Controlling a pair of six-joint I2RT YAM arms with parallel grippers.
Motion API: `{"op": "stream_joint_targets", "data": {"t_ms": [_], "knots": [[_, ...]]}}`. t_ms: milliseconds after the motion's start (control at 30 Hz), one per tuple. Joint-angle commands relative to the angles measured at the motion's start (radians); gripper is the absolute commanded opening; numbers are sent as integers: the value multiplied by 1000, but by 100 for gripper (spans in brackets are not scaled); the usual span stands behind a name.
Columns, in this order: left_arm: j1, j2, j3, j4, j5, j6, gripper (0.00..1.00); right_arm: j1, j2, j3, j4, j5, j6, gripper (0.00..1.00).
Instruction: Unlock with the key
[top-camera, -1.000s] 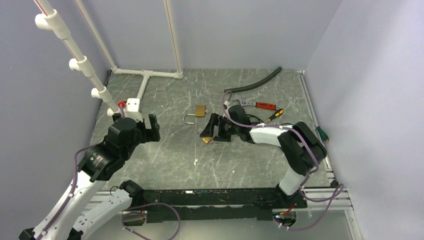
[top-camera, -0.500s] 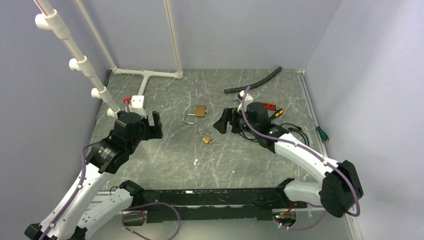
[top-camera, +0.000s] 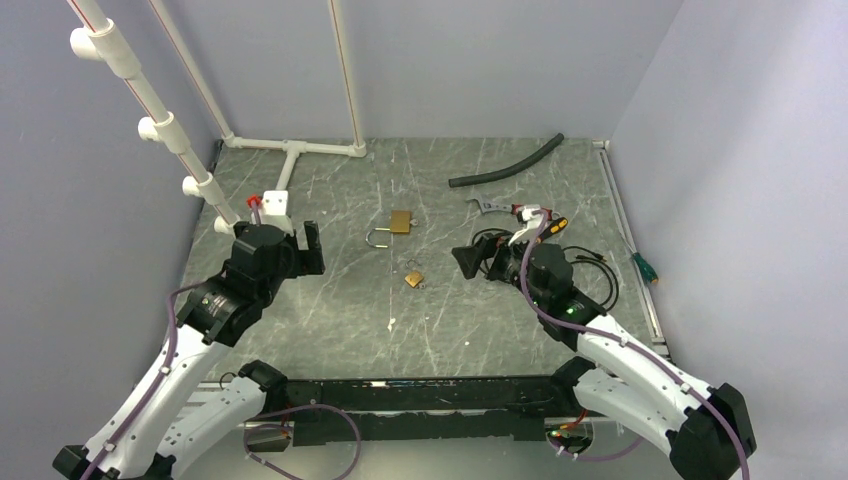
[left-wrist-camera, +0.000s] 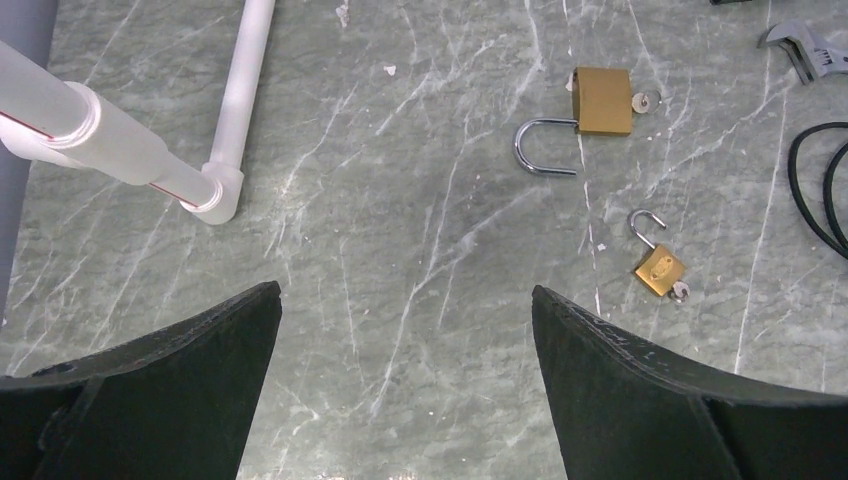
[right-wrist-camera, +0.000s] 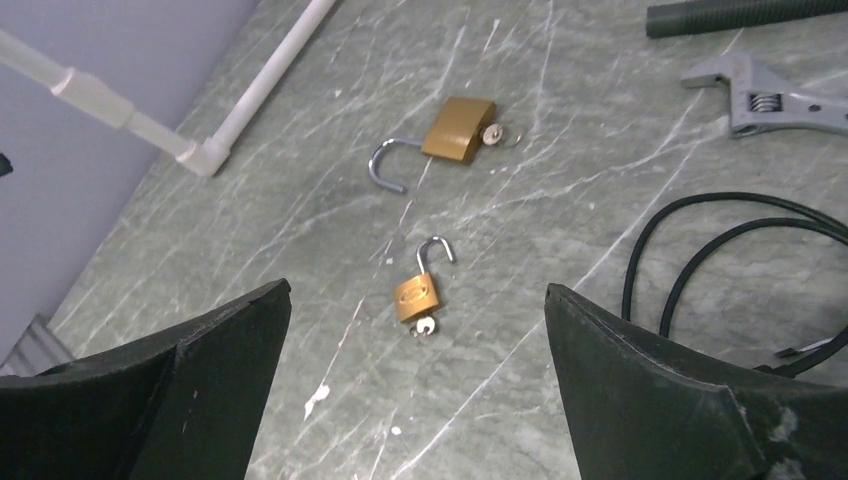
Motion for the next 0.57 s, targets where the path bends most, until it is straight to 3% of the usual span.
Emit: {"op": "stream_joint_targets", "data": {"t_ms": [0,400,533], "knots": [[6,-13,-14,53,-27,23,99,-1,-12,-23,121,71,13,100],[8,-17,-21,60,-24,31,99,5,-15,-59,198,138,2,100],[8,-17,-24,65,-24,37,99,12,-48,-83,255,66,-40,100]]}}
